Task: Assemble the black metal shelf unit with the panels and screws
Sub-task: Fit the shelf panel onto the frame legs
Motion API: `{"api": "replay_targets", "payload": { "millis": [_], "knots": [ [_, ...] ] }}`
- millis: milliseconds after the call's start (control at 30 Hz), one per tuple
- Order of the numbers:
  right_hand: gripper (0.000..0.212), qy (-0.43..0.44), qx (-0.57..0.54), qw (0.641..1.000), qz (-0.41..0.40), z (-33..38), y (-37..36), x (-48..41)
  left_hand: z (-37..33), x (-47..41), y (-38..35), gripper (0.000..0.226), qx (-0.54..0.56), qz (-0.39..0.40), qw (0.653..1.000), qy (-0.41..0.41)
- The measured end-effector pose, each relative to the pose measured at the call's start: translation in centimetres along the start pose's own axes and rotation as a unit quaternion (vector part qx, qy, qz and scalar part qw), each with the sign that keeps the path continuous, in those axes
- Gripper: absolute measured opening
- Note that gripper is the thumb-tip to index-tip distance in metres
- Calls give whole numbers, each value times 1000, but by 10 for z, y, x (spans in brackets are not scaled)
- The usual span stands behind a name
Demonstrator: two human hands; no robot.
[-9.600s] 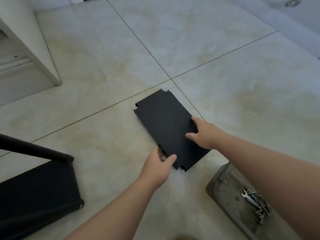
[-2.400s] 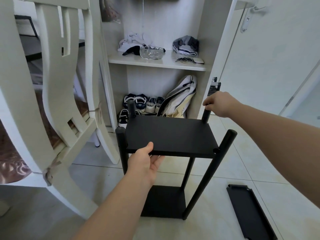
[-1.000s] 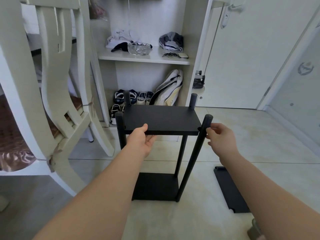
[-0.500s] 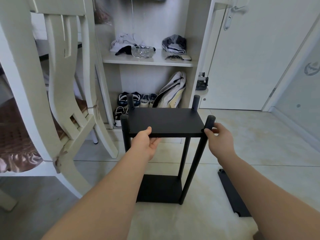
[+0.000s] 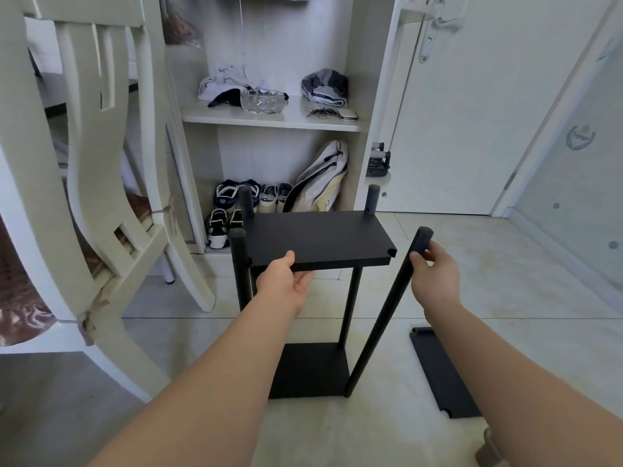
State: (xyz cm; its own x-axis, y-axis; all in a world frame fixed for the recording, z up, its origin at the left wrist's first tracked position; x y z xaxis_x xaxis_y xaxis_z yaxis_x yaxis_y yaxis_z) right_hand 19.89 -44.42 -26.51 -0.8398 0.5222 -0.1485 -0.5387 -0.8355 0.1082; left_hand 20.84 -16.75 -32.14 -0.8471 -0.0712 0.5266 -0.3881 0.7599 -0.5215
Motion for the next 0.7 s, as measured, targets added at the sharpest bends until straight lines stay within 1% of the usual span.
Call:
{"api": "replay_targets", "payload": {
  "millis": [133, 233, 300, 333, 367, 467, 600, 700],
  "knots": [
    [19, -14, -13, 1000, -22, -3, 13, -3, 10, 0, -9, 35, 1, 6, 1000, 6],
    [24, -3, -12, 1000, -9, -1, 13, -3, 12, 1, -12, 39, 1, 8, 1000, 4],
    [18, -5, -1, 1000, -1, 0, 9, 0, 12, -1, -12, 38, -2, 8, 1000, 3],
    [14, -20, 4, 1000, -3, -2, 7, 1, 11, -1, -11, 37, -4, 7, 1000, 4],
    [14, -46, 3, 999, -6, -7, 6, 3, 11, -2, -11, 37, -6, 7, 1000, 5],
    [25, -154, -27, 988, 3, -25, 5, 12, 10, -1, -11, 36, -14, 8, 1000, 8],
    [27, -197, -40, 979, 18, -28, 2, 21, 9, 1, -9, 36, -19, 7, 1000, 8],
    [35, -257, -61, 961, 83, -31, -18, 36, 10, 2, -8, 36, -26, 10, 1000, 13]
  ]
}}
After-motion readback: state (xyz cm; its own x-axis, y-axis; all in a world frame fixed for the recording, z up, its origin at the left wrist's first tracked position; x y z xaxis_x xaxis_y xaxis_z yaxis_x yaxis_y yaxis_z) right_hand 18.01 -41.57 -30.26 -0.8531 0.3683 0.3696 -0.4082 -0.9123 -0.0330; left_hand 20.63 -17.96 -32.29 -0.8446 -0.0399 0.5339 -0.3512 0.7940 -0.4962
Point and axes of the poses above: each hand's wrist, its own x-axis away from the middle knuckle, its own y-axis out of the back of the hand, z = x × y, the point moved 8 cm from there along -x, towards the middle knuckle, and after that the axes turned 15 degrees about -x, right-handed, at the moved point
